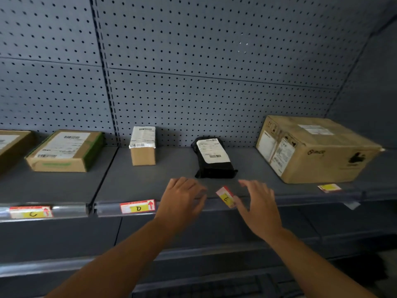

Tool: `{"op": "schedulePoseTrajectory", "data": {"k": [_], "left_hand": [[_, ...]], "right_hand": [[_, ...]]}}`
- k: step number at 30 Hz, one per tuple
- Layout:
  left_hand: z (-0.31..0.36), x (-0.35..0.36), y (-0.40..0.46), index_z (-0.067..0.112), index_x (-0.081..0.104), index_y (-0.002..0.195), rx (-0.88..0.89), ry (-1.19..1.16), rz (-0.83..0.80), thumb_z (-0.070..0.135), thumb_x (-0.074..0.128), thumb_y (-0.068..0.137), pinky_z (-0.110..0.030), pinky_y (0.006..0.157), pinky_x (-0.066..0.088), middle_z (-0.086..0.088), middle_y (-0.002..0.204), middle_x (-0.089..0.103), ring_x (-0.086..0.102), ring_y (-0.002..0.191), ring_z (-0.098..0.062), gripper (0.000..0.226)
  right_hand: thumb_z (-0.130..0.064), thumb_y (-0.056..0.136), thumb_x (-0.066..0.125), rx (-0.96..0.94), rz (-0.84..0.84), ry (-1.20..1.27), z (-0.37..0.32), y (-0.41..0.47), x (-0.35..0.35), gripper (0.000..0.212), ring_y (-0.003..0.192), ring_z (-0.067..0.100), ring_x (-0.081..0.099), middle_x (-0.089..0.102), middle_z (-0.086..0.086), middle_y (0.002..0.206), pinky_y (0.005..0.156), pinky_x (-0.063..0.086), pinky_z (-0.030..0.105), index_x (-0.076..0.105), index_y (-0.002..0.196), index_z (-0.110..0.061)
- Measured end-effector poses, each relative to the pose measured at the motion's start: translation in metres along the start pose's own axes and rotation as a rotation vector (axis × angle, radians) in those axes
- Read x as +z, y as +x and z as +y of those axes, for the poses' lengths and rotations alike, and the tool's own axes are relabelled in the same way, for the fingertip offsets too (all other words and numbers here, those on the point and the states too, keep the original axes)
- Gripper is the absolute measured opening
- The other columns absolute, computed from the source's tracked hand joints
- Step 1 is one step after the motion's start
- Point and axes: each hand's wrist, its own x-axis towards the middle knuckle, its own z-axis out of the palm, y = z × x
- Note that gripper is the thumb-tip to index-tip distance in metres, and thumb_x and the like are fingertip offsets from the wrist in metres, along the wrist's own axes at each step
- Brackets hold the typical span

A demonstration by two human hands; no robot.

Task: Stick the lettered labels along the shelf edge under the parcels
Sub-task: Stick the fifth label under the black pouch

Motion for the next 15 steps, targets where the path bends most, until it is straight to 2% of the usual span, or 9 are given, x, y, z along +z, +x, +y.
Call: {"op": "schedulePoseTrajectory", "data": {"k": [3, 6, 11, 15], "left_hand": [[0.032, 0.026, 0.029, 0.029, 0.069, 0.113, -0.049, -0.018, -0.042, 0.044, 0.056, 0.093, -0.025, 0.087, 0.032, 0.009, 0.106, 0.069, 0.059, 0.101, -0.012, 0.028], [0.050, 0.048, 0.045, 0.028, 0.069, 0.113, -0.074, 0.007, -0.080, 0.039, 0.066, 0.089, -0.024, 0.085, 0.030, 0.010, 0.102, 0.070, 0.061, 0.098, -0.014, 0.027], [0.059, 0.054, 0.042, 0.036, 0.071, 0.091, -0.141, 0.030, -0.113, 0.028, 0.072, 0.084, -0.027, 0.083, 0.036, 0.017, 0.088, 0.068, 0.059, 0.086, -0.008, 0.011], [0.055, 0.043, 0.043, 0.036, 0.071, 0.088, -0.122, 0.040, -0.123, 0.029, 0.075, 0.085, -0.030, 0.079, 0.040, 0.018, 0.084, 0.068, 0.058, 0.082, -0.006, 0.009]], "right_hand": [[-0.044, 0.095, 0.062, -0.079, -0.102, 0.052, 0.026, 0.004, 0.005, 0.029, 0.105, 0.018, 0.052, 0.059, -0.007, 0.113, 0.090, 0.039, 0.038, 0.060, 0.118, -0.026], [-0.043, 0.095, 0.062, -0.184, -0.124, 0.098, 0.036, 0.012, 0.008, 0.019, 0.098, 0.014, 0.050, 0.057, -0.010, 0.104, 0.082, 0.038, 0.034, 0.063, 0.106, -0.027], [-0.043, 0.094, 0.060, -0.253, -0.163, 0.154, 0.042, 0.017, 0.014, 0.016, 0.099, 0.013, 0.047, 0.054, -0.013, 0.103, 0.083, 0.038, 0.034, 0.063, 0.103, -0.030], [-0.037, 0.092, 0.066, -0.286, -0.144, 0.229, 0.040, 0.023, 0.017, 0.013, 0.097, 0.012, 0.046, 0.055, -0.013, 0.101, 0.083, 0.038, 0.032, 0.066, 0.101, -0.028]]}}
